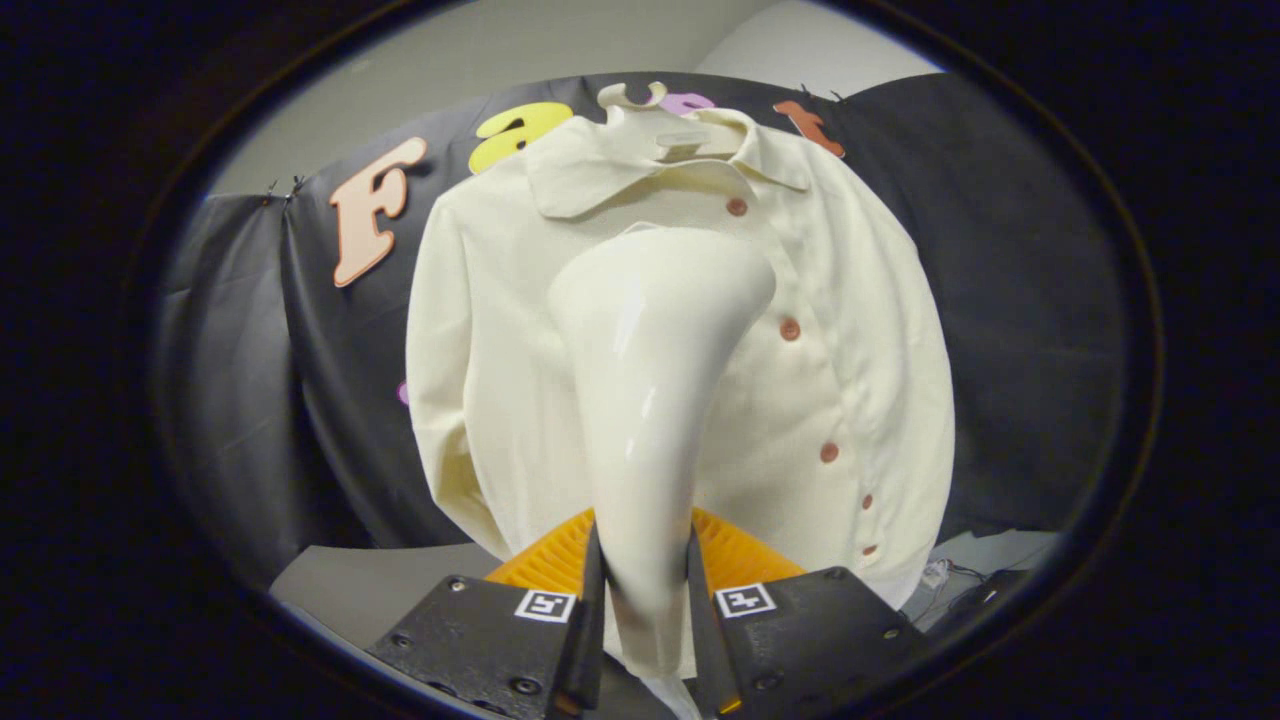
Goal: Iron the clothes twice with a garment steamer, once on the left side and once on the right side.
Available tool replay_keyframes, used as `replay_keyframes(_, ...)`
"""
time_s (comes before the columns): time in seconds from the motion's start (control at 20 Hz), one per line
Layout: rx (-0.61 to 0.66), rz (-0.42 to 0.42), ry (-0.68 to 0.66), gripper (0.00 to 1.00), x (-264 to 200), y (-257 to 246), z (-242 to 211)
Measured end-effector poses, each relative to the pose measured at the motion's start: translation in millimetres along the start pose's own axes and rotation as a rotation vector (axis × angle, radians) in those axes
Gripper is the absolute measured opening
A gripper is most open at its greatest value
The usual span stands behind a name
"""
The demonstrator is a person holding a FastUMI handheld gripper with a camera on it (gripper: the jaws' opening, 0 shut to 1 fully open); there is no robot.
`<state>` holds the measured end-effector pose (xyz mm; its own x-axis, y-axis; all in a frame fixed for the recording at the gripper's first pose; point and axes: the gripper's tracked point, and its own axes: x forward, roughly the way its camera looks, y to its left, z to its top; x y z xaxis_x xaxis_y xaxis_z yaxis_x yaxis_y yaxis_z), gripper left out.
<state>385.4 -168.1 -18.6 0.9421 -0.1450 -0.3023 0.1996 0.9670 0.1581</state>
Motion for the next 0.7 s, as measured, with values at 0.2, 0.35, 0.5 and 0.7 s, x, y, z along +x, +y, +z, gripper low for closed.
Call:
replay_keyframes(0.2,-0.01,-0.002,0.056,0.37,5.3,-8.7,-34.8)
replay_keyframes(0.35,-0.027,0.002,0.094,0.37,4.1,-16.5,-58.5)
replay_keyframes(0.5,-0.035,0.005,0.116,0.37,3.1,-20.8,-78.2)
replay_keyframes(0.7,-0.042,0.011,0.183,0.37,-0.9,-29.2,-120.9)
